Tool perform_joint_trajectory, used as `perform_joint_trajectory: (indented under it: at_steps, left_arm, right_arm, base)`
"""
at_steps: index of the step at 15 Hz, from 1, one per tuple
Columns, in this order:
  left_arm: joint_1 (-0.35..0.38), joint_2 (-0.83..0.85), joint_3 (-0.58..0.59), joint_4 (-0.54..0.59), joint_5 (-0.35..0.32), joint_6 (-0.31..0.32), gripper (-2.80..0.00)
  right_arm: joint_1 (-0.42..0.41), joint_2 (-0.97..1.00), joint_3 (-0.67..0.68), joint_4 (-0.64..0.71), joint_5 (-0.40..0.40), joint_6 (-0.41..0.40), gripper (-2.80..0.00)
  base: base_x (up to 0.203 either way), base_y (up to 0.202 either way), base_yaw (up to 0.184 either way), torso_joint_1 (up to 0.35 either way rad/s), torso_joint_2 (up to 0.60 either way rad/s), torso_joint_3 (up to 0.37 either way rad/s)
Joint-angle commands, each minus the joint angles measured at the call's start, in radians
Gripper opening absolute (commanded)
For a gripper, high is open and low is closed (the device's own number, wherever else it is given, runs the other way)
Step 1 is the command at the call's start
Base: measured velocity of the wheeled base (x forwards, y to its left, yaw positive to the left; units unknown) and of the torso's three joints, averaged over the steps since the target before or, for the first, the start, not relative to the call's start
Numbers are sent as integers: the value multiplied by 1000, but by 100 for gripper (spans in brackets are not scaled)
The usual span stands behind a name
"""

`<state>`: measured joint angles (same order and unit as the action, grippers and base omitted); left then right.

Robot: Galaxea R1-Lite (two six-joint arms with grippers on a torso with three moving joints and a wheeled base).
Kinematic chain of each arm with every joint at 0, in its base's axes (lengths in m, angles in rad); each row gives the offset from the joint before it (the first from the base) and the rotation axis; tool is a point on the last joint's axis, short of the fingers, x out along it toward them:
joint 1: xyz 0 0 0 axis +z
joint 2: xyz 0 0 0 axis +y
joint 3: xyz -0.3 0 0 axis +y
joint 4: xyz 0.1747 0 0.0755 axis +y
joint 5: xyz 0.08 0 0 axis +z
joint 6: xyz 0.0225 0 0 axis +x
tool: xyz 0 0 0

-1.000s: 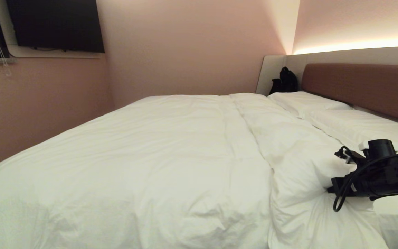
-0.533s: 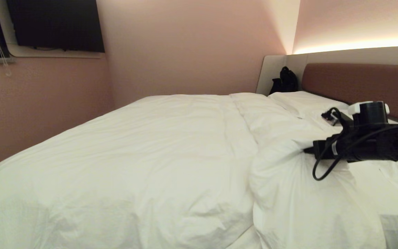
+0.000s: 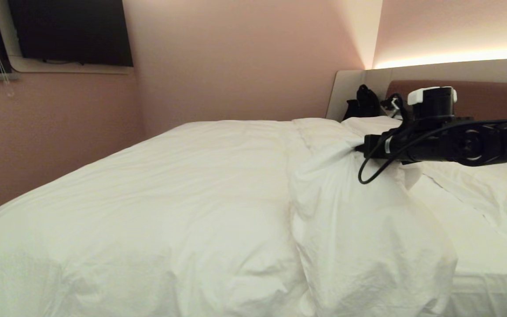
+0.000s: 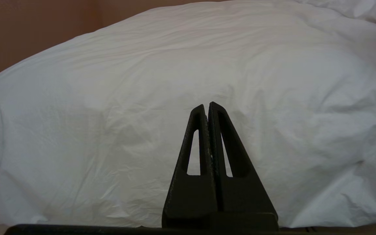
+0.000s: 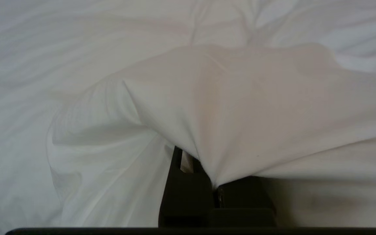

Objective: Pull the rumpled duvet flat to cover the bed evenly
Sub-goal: Flatten the corners of the folded blanket

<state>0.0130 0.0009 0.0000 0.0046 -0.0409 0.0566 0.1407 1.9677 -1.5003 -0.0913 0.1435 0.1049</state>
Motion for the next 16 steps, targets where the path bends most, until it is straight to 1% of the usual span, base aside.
perform_joint_trajectory:
  at_steps: [1,3,6,8,13,16]
  left_arm:
    - [1,1,0,0,-1,0,-280]
    - [1,1,0,0,-1,0,-280]
    - [1,1,0,0,-1,0,-280]
    - [1,1,0,0,-1,0,-280]
    - [1,1,0,0,-1,0,-280]
    - [1,1,0,0,-1,0,-280]
  right_arm:
    - [20,81,-113,-4,-57,65,-280]
    - [30,101,-191,-5,-72,91,-280]
    - [45,140,-281,-1,-80,94,-280]
    - [50,201,-327,-2,-110,92,-280]
    - [50,386,-411,-7,-192,82,-280]
    - [47,525,-427,-5,-219,50,-280]
  base:
    - [0,0,0,0,0,0]
    - [0,0,0,0,0,0]
    - [0,0,0,0,0,0]
    - [0,0,0,0,0,0]
    - [0,0,0,0,0,0]
    - [0,0,0,0,0,0]
